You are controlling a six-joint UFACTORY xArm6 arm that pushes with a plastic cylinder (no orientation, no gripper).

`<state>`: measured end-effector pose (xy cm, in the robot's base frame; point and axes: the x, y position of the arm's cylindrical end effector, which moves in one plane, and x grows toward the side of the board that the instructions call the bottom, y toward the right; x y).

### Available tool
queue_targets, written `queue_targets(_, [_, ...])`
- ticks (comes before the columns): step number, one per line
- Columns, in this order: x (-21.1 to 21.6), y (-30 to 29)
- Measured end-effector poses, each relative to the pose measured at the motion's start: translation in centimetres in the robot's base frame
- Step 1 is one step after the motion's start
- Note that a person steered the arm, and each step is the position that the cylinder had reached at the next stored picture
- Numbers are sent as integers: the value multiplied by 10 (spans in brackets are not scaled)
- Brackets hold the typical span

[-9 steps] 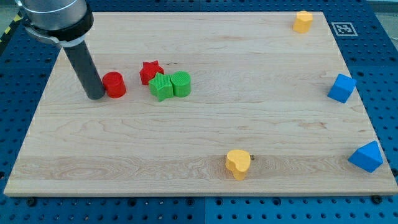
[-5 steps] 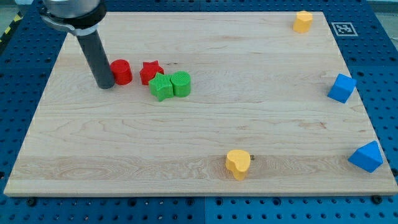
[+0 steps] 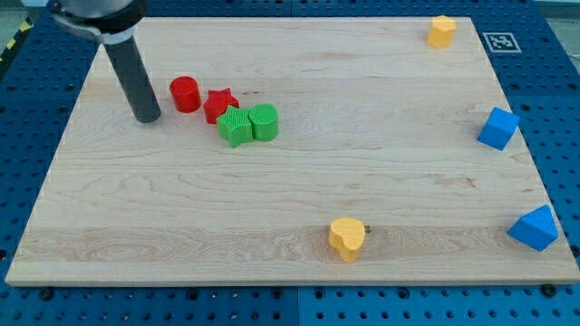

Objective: Move the red circle closer to group of the blocks

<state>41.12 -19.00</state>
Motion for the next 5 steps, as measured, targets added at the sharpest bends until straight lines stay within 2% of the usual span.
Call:
queue_targets(2, [-46, 35])
queue_targets(3, [-46, 29])
queue_targets(4, [-80, 24])
queue_targets(5, [-74, 55])
